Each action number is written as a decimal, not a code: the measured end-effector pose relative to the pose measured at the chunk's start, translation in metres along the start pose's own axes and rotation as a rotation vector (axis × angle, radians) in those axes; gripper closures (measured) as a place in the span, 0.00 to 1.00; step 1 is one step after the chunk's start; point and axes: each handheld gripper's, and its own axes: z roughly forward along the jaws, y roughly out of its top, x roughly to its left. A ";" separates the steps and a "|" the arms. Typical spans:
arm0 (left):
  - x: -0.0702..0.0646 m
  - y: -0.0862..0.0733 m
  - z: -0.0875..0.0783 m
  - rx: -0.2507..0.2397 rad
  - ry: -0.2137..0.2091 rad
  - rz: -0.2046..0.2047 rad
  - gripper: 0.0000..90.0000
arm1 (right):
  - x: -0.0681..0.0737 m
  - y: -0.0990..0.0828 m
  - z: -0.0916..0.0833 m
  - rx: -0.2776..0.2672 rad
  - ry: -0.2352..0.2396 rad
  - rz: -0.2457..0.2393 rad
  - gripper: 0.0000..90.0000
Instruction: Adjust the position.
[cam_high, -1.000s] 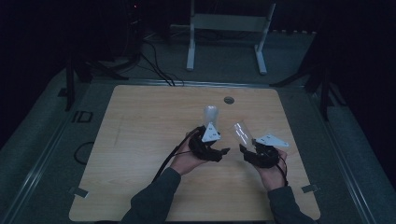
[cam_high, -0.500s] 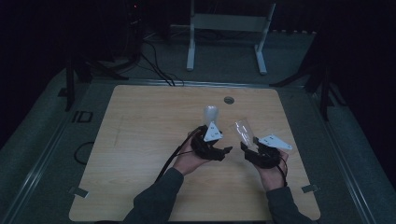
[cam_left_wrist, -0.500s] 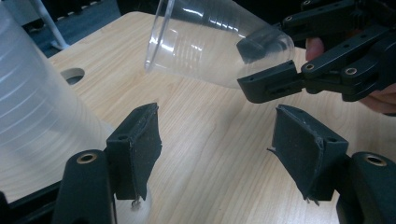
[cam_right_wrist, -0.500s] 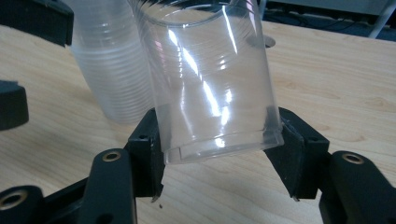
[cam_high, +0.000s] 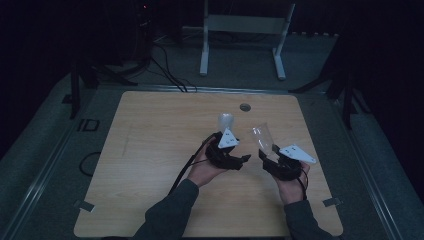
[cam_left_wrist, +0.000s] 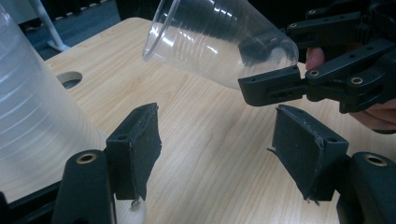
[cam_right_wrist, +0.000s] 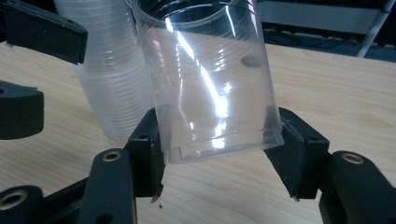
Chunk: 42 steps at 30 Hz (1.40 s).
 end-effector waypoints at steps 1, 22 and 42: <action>0.000 0.000 0.000 -0.003 -0.001 -0.005 0.35 | 0.001 0.000 0.000 -0.008 -0.003 -0.005 0.47; 0.008 0.011 0.000 -0.053 -0.042 -0.086 0.31 | 0.010 0.001 -0.006 -0.092 -0.028 -0.053 0.47; 0.010 0.017 0.016 -0.096 -0.119 -0.215 0.28 | 0.014 0.001 -0.009 -0.137 -0.024 -0.063 0.47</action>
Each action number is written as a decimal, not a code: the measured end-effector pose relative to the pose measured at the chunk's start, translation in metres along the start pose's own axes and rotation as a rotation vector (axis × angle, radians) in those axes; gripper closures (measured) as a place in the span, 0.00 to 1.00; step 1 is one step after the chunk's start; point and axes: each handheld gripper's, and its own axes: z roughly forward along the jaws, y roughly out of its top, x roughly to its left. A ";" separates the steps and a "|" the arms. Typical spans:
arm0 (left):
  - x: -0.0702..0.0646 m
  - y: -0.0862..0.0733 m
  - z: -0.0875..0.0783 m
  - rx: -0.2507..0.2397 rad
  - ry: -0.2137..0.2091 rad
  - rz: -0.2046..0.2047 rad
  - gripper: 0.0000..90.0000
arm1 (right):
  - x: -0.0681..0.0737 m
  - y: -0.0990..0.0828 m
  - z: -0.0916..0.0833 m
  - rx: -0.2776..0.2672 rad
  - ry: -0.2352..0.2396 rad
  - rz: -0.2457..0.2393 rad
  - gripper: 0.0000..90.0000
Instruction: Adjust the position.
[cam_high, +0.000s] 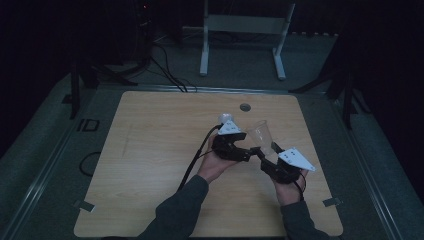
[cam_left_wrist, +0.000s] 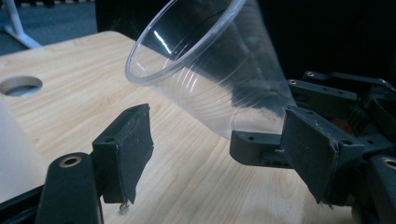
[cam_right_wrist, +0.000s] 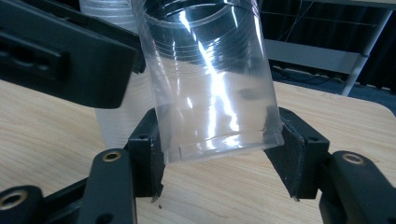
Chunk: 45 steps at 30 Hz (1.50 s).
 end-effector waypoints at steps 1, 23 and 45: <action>0.001 0.000 0.001 0.001 -0.006 -0.009 0.27 | 0.000 0.000 0.000 -0.002 0.000 0.001 0.47; 0.002 0.004 0.015 -0.055 -0.061 -0.113 0.21 | 0.001 0.000 -0.001 -0.020 -0.005 0.007 0.47; 0.002 0.007 0.026 -0.093 -0.070 -0.187 0.20 | 0.003 -0.001 0.001 -0.027 0.001 0.007 0.47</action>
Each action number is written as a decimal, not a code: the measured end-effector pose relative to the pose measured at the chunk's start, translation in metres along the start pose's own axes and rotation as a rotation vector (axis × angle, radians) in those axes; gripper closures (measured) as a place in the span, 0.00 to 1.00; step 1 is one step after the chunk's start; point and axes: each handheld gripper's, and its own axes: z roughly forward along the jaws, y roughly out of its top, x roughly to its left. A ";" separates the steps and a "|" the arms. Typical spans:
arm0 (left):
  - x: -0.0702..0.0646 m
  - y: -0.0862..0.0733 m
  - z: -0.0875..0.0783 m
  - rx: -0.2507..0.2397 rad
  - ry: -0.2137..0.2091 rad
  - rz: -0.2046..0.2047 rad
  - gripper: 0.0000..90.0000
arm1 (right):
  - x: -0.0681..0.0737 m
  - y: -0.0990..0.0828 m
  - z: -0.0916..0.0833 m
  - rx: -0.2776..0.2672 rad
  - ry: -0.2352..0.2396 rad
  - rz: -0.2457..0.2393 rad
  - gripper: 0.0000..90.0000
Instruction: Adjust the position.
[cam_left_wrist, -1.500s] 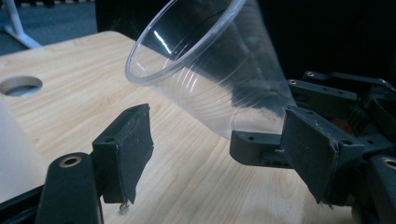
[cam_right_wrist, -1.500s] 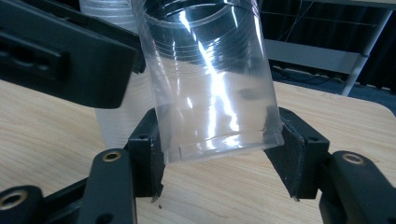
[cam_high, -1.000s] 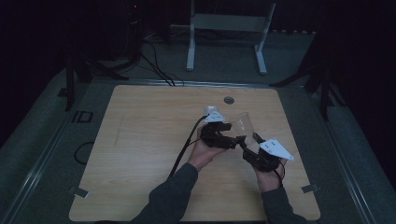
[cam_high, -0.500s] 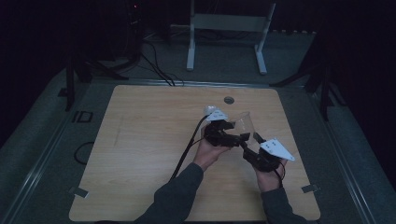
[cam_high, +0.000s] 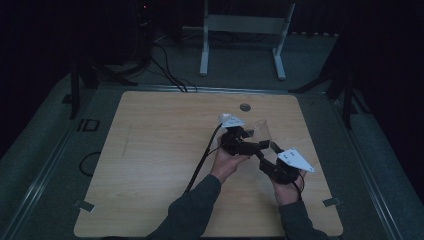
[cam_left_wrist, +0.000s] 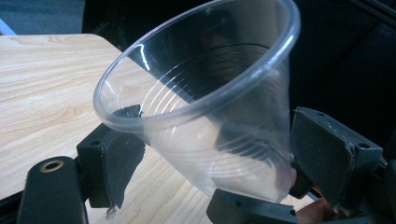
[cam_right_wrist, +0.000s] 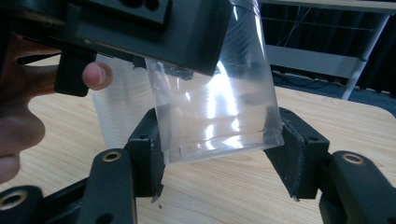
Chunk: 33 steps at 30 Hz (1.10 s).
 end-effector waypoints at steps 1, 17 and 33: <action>0.000 0.000 0.001 -0.001 0.003 -0.001 0.20 | 0.000 0.000 0.000 0.000 0.002 -0.002 0.47; -0.001 -0.001 0.001 -0.037 0.003 -0.018 0.30 | -0.002 -0.002 0.002 0.014 0.014 -0.005 0.46; -0.009 0.000 -0.001 -0.031 0.048 0.065 0.35 | 0.000 -0.002 0.006 0.050 0.044 -0.033 0.34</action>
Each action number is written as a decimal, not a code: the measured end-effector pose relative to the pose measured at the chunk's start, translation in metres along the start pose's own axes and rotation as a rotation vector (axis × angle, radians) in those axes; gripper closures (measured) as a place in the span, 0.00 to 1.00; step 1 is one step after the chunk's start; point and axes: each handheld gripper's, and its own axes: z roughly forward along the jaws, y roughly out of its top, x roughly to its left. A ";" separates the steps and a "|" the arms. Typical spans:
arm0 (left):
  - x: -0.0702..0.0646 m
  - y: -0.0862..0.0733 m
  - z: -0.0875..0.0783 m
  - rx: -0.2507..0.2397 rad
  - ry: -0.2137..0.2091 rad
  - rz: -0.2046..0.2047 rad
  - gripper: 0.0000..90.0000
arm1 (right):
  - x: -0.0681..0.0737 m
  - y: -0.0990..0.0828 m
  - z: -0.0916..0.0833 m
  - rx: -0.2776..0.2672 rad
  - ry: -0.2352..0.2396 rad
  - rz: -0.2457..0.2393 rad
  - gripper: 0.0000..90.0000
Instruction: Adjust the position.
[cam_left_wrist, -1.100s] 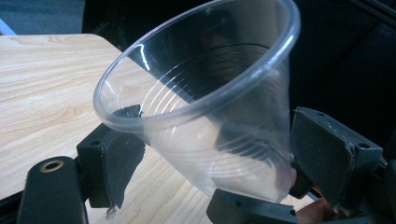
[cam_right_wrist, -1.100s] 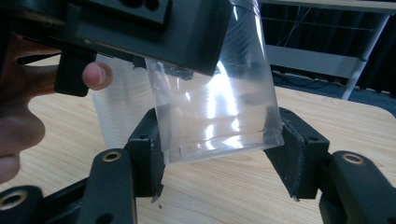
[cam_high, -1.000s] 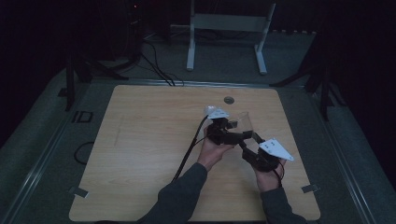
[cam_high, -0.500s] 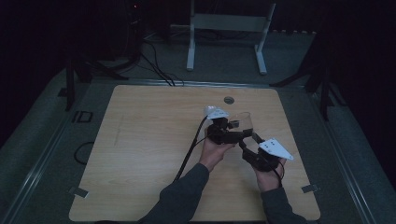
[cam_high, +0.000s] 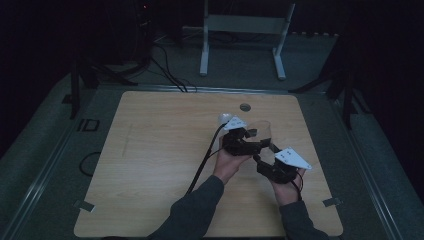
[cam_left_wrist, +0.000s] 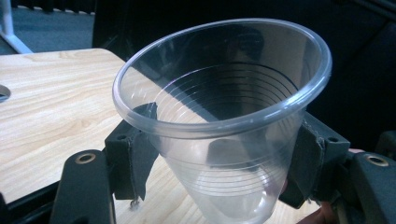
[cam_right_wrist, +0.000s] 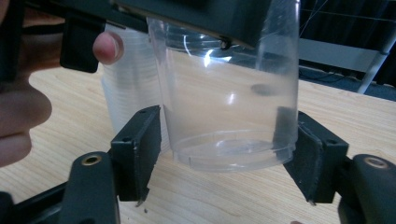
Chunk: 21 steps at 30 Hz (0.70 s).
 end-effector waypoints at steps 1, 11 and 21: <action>-0.001 0.000 -0.001 0.008 0.012 0.016 0.35 | 0.000 0.000 0.000 0.000 0.000 -0.003 0.33; -0.004 -0.003 0.002 0.068 0.063 0.089 0.35 | -0.001 0.002 -0.001 0.013 0.023 -0.024 0.37; -0.006 -0.002 0.001 0.042 0.048 0.075 0.31 | 0.001 0.000 0.000 0.018 0.026 -0.024 0.45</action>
